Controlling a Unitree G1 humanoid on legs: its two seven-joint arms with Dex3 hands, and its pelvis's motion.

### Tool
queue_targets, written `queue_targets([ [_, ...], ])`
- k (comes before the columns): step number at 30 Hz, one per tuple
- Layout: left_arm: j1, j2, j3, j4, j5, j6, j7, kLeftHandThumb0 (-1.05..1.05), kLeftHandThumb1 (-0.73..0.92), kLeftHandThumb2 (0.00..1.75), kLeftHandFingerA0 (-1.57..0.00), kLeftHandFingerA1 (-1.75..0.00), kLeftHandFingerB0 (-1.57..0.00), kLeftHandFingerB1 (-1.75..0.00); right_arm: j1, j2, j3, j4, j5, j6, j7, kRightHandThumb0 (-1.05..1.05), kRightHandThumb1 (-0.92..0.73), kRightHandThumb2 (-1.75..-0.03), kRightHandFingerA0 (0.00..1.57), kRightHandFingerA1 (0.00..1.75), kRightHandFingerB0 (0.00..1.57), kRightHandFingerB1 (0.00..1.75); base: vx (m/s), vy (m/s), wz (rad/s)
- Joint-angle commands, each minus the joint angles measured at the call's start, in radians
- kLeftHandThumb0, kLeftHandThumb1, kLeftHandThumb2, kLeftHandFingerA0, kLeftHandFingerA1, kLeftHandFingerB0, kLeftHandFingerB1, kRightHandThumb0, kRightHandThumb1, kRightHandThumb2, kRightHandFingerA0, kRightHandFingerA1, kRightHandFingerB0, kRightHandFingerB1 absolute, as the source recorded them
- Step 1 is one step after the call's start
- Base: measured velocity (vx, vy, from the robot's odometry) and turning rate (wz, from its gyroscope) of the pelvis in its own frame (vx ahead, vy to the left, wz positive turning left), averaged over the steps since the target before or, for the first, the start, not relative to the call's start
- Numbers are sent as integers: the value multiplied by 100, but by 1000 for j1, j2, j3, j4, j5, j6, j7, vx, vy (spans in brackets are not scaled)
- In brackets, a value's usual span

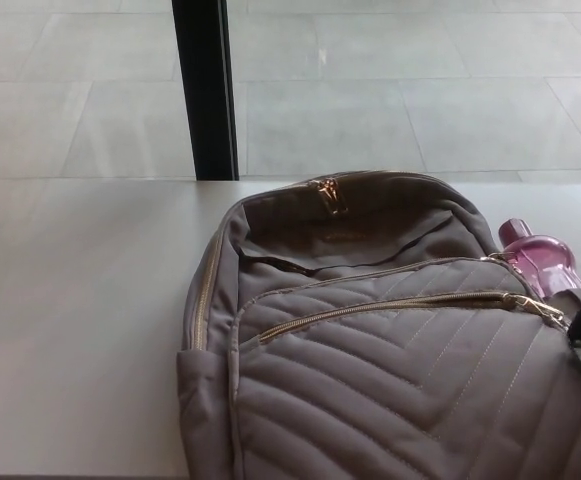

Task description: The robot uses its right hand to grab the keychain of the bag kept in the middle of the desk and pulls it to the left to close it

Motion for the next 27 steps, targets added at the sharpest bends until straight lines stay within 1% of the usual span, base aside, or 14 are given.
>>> queue_targets([
  [1, 15, 21, -8, 2, 5, -13, -14, -81, 33, 105, -72, -96, -49, -81, -38, 80, -36, 8, 68, -21, -55, -22, -50, -129, 85, 175, 68, 162, 0, 0, 0],
  [4, 17, 20, -11, -2, 5, -9, -6, -72, 34, 106, -69, -94, -40, -74, -70, 142, -54, 0, 132, 11, -45, -21, -48, -134, 84, 175, 69, 160, 0, 0, 0],
  [9, 16, 21, -20, 11, 17, -33, 10, -79, 44, 89, -72, -105, -50, -83, -119, 244, -84, -52, 182, 135, -37, -20, -50, -128, 91, 175, 74, 161, 0, 0, 0],
  [10, 12, 19, -10, 13, 3, -17, 7, -79, 37, 95, -76, -104, -51, -83, -130, 259, -86, -56, 188, 148, -39, -17, -49, -129, 93, 175, 75, 161, 0, 0, 0],
  [13, 20, 20, -3, 0, -9, -17, -13, -78, 31, 105, -75, -99, -53, -82, -156, 278, -76, -57, 183, 158, -29, -11, -51, -135, 93, 175, 75, 155, 0, 0, 0],
  [15, 23, 22, -5, -2, -7, -12, -17, -77, 38, 96, -65, -103, -46, -83, -177, 282, -58, -66, 167, 195, -14, -12, -48, -136, 91, 175, 73, 156, 0, 0, 0],
  [17, 16, 22, -7, 0, -4, 0, -8, -71, 32, 105, -68, -93, -43, -76, -200, 278, -41, -58, 147, 197, -14, -15, -47, -132, 90, 175, 73, 161, 0, 0, 0],
  [18, 8, 22, -8, 9, 0, 9, 2, -69, 40, 91, -65, -106, -49, -83, -211, 270, -31, -52, 143, 187, -7, -13, -49, -130, 90, 175, 73, 160, 0, 0, 0],
  [19, 10, 24, -8, 11, 2, 1, 1, -74, 31, 101, -74, -96, -50, -78, -239, 270, -13, -43, 139, 186, -2, -14, -52, -122, 90, 175, 75, 158, 0, 0, 0],
  [20, 13, 26, -10, 7, 3, -8, -1, -75, 38, 95, -75, -105, -52, -84, -256, 270, -3, -38, 135, 189, -2, -16, -52, -122, 91, 175, 75, 157, 0, 0, 0],
  [22, 21, 29, -21, -3, 15, -28, 4, -83, 33, 100, -75, -101, -52, -83, -287, 280, 23, -37, 130, 195, -4, -15, -53, -119, 90, 175, 75, 157, 0, 0, 0],
  [23, 21, 30, -25, -4, 18, -34, 6, -80, 39, 90, -71, -108, -48, -88, -300, 280, 37, -35, 129, 197, 0, -15, -52, -121, 92, 175, 75, 157, 0, 0, 0],
  [26, 26, 34, -31, -11, 17, -44, -13, -84, 41, 89, -73, -107, -48, -87, -323, 287, 76, -29, 110, 208, -5, -15, -50, -123, 92, 173, 75, 157, 0, 0, 0],
  [27, 25, 35, -30, -10, 14, -43, -18, -84, 33, 102, -72, -100, -49, -82, -330, 292, 94, -21, 102, 202, -10, -13, -50, -122, 92, 172, 76, 157, 0, 0, 0],
])
